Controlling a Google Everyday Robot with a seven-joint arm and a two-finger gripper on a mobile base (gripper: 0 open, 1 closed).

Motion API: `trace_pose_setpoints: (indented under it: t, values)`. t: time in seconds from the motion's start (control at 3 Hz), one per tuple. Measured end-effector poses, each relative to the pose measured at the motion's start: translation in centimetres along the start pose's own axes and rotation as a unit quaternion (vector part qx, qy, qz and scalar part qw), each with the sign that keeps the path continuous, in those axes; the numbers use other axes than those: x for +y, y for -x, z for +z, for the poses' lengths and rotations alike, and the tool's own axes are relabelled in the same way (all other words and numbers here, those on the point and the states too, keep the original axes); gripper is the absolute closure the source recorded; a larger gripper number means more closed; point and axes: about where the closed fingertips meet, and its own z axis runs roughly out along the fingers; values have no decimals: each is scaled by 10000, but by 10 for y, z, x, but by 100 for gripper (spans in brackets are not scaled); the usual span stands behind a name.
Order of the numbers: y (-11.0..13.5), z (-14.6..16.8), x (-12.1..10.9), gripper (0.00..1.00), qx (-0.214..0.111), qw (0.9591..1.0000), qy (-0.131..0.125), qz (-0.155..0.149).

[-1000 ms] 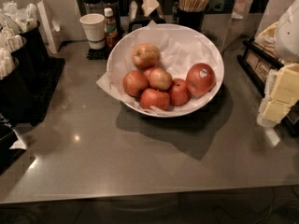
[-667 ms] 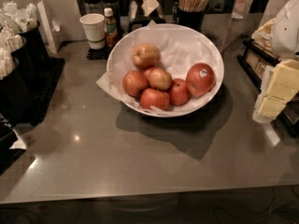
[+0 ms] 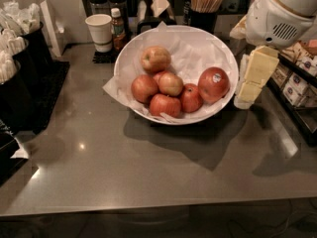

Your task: Pick apple from white bowl

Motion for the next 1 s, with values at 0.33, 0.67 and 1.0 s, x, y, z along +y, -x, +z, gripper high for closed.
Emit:
trace_pose_setpoints:
  t: [0.33, 0.67, 1.0]
  values:
    - [2, 0, -2, 0, -22, 10000, -48, -4]
    - [1, 12, -12, 0, -397, 9989, -111, 206]
    - [17, 34, -28, 0, -870, 9959, 6, 265]
